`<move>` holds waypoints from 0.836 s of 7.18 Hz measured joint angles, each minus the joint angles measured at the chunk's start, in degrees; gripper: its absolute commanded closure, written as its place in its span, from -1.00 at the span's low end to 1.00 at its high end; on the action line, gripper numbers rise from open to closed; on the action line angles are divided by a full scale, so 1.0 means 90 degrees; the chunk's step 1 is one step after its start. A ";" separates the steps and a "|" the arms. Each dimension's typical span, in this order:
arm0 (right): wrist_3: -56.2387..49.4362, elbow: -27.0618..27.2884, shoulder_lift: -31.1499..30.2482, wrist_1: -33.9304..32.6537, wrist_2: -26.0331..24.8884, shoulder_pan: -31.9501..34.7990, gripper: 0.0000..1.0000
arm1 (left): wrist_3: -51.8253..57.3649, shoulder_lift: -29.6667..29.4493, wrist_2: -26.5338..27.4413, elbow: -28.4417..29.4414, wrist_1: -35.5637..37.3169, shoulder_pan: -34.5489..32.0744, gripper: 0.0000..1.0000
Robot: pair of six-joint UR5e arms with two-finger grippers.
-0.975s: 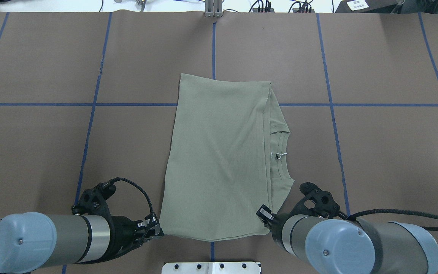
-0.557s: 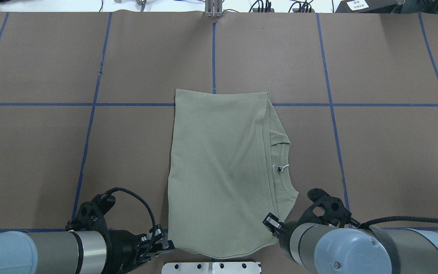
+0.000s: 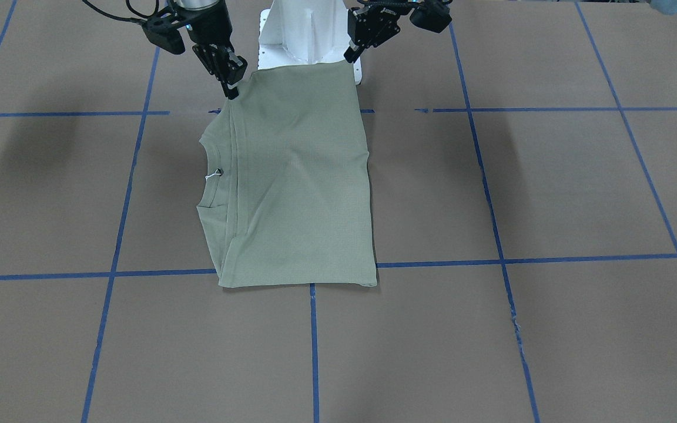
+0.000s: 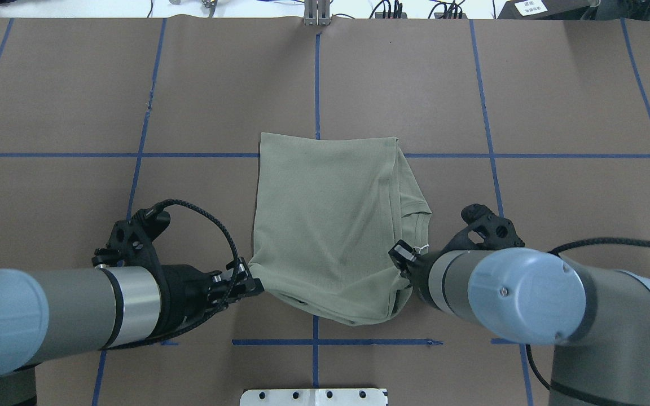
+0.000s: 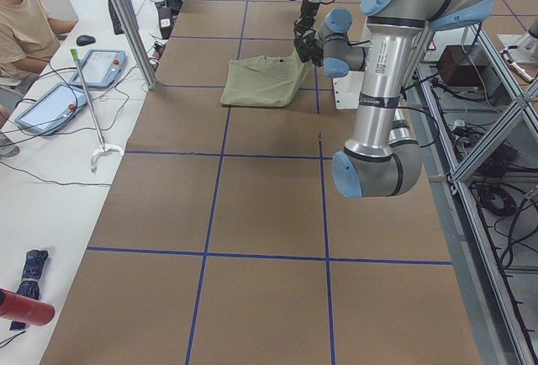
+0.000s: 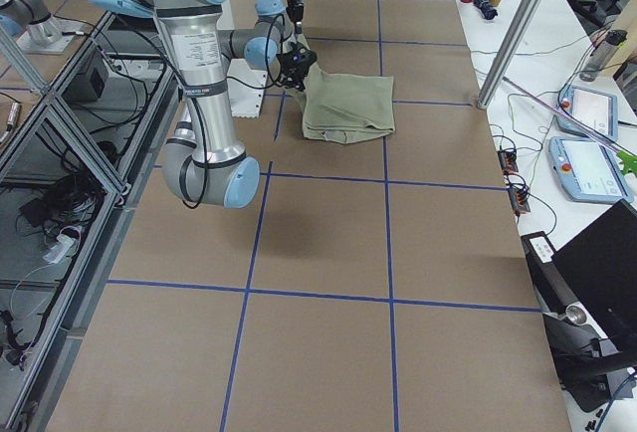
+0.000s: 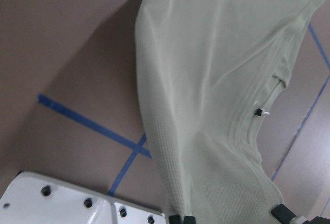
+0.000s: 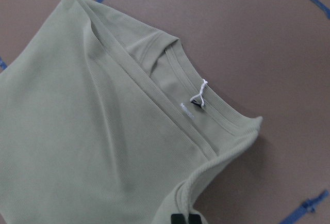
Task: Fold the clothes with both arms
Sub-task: 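Lift the near edge with both grippers and fold it toward the far edge, then lay the folded edge on the far edge and open both grippers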
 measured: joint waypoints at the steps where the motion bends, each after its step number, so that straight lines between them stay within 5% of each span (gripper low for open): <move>1: -0.0359 -0.0414 0.0273 0.0027 0.0284 0.0479 1.00 | 0.0360 -0.0181 -0.0014 0.0331 0.0076 -0.0356 1.00; 4: -0.1139 -0.1670 0.0833 0.0354 0.0687 0.1356 1.00 | 0.1060 -0.0744 -0.0016 0.1758 -0.0210 -0.1187 1.00; 6: -0.1367 -0.2548 0.0939 0.1282 0.1071 0.1754 1.00 | 0.1274 -0.0995 -0.0013 0.2523 -0.0677 -0.1519 1.00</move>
